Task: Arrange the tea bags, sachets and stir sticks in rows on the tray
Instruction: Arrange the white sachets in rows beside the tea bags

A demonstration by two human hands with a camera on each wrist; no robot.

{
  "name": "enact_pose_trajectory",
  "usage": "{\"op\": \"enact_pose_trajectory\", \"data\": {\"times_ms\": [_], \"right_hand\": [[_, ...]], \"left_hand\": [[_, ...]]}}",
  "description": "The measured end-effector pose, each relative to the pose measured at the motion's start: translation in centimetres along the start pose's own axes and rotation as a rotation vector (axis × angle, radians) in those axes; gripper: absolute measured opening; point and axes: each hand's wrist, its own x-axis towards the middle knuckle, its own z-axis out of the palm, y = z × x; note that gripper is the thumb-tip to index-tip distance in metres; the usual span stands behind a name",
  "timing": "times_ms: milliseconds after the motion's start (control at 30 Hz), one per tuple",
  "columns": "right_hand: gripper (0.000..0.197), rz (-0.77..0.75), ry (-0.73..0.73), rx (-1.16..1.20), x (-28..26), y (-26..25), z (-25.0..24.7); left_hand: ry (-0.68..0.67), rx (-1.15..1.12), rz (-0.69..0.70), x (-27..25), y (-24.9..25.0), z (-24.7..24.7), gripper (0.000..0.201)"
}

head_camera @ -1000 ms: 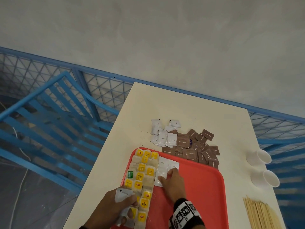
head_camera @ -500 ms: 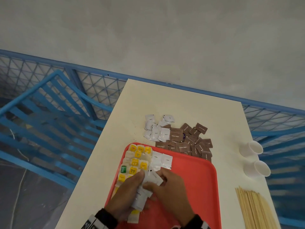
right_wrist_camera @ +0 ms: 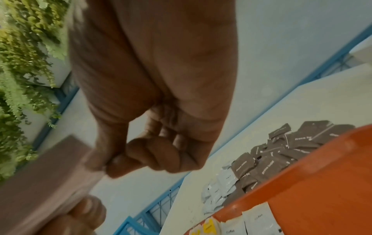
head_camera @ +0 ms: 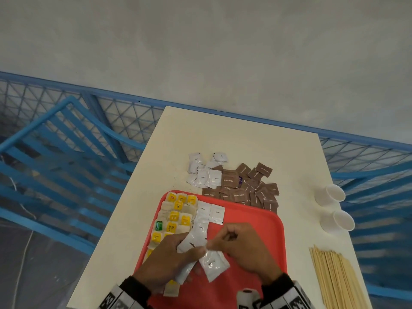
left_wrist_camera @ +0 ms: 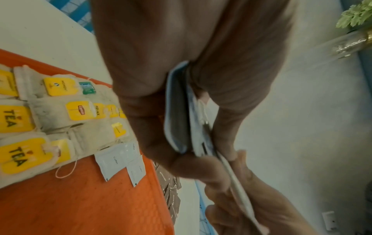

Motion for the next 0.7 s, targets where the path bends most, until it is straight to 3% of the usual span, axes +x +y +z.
{"op": "enact_pose_trajectory", "data": {"times_ms": [100, 167, 333, 500, 700], "right_hand": [[0.029, 0.028, -0.012, 0.005, -0.3, 0.5, 0.3], [0.017, 0.004, -0.044, -0.019, -0.7, 0.5, 0.4], [0.016, 0.005, 0.179, 0.180, 0.3, 1.1, 0.8], [0.015, 0.101, 0.205, 0.383, 0.2, 2.1, 3.2], [0.016, 0.204, 0.303, 0.350, 1.9, 4.7, 2.7]], "left_hand": [[0.132, -0.115, 0.022, 0.3, -0.5, 0.0, 0.020], [0.184, -0.174, -0.002, 0.3, -0.7, -0.2, 0.026], [0.092, -0.095, -0.052, 0.0, -0.9, 0.2, 0.024], [0.198, -0.247, -0.096, 0.4, -1.0, 0.7, 0.010], [0.107, 0.074, -0.147, 0.4, -2.4, -0.5, 0.014]]}}
